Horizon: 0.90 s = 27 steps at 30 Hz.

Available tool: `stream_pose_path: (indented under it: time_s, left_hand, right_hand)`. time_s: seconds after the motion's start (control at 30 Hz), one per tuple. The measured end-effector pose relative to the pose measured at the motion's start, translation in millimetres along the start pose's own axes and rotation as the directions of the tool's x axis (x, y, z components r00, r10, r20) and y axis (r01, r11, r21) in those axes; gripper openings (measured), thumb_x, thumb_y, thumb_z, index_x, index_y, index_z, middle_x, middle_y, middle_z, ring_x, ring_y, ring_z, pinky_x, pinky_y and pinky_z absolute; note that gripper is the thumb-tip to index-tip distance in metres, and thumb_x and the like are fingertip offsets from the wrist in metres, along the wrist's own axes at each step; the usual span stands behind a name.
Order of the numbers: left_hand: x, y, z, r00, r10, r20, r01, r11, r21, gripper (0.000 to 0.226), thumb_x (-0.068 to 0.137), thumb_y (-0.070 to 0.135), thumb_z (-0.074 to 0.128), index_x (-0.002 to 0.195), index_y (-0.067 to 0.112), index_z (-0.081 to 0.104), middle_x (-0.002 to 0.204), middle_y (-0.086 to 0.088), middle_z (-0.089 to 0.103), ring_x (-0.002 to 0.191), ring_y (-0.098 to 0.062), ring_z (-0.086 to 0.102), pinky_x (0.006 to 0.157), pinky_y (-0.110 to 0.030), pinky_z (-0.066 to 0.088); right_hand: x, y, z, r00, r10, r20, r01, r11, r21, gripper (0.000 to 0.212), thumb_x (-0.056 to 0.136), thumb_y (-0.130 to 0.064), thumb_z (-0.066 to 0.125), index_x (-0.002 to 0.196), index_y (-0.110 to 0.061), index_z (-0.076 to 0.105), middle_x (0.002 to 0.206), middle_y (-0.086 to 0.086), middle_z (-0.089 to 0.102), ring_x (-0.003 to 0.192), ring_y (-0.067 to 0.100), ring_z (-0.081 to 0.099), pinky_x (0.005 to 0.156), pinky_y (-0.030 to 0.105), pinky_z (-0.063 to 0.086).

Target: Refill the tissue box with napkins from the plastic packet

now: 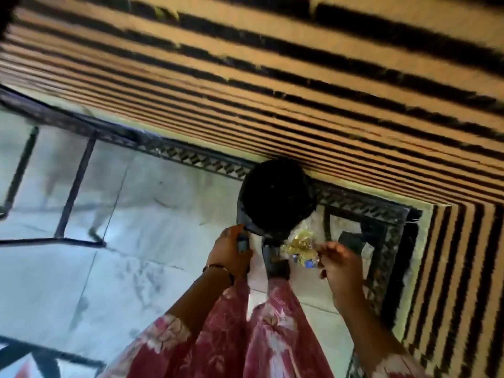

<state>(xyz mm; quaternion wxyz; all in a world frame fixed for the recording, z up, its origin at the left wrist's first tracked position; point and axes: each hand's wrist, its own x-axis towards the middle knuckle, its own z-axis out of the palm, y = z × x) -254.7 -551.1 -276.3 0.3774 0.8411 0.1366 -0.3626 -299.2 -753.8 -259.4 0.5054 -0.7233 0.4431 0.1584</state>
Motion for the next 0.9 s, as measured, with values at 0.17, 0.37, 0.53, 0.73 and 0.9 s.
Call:
stream_pose_path:
  time_s: [0.17,0.37,0.53,0.73,0.9]
  left_hand:
    - [92.0,-32.0,46.9,0.999,-0.043,0.009,0.043,0.999,0.01,0.061,0.078,0.011,0.065,0.132,0.007,0.039,0.134,-0.019,0.044,0.119,-0.036,0.048,0.099,-0.043,0.041]
    - [165.4,-80.2,90.6,0.999,-0.05,-0.002,0.05,0.996,0.081,0.064,0.078,0.02,0.064,0.135,0.011,0.035,0.14,-0.014,0.036,0.119,-0.037,0.045,0.098,-0.05,0.041]
    - [195.8,-98.8,100.7,0.998,-0.041,0.043,0.034,0.99,0.134,0.064,0.081,0.024,0.061,0.137,0.012,0.034,0.142,-0.014,0.035,0.129,-0.034,0.035,0.107,-0.046,0.033]
    - [191.3,-89.5,90.1,0.993,-0.088,0.084,0.083,0.995,0.064,0.057,0.086,0.02,0.056,0.138,0.015,0.033,0.145,-0.008,0.032,0.129,-0.03,0.039,0.105,-0.041,0.037]
    - [158.1,-76.4,58.1,0.989,-0.122,0.087,0.121,0.992,0.02,0.053,0.088,0.013,0.054,0.137,0.009,0.034,0.142,-0.016,0.038,0.125,-0.03,0.043,0.1,-0.029,0.032]
  right_hand:
    - [120.2,20.6,69.1,0.993,-0.112,0.049,0.119,0.973,-0.197,0.009,0.083,-0.004,0.062,0.078,-0.011,0.065,0.062,0.007,0.058,0.054,0.004,0.059,0.054,0.02,0.046]
    - [238.5,62.1,161.1,0.979,-0.09,0.181,0.159,0.896,-0.414,0.02,0.08,-0.014,0.061,0.065,-0.021,0.051,0.066,0.007,0.06,0.06,0.03,0.061,0.056,0.035,0.056]
    - [283.2,80.5,209.0,0.97,-0.144,0.198,0.24,0.716,-0.656,0.017,0.082,-0.01,0.06,0.096,-0.002,0.064,0.101,0.02,0.067,0.095,0.033,0.063,0.076,0.029,0.05]
    - [268.1,88.4,216.9,0.94,-0.03,0.34,0.278,0.643,-0.713,0.029,0.091,-0.006,0.044,0.112,0.003,0.063,0.119,0.026,0.061,0.113,0.042,0.056,0.094,0.043,0.046]
    - [204.9,71.5,168.4,0.924,0.115,0.365,0.06,0.898,-0.435,0.022,0.091,-0.002,0.046,0.098,0.002,0.067,0.1,0.024,0.062,0.07,0.018,0.065,0.063,0.024,0.053]
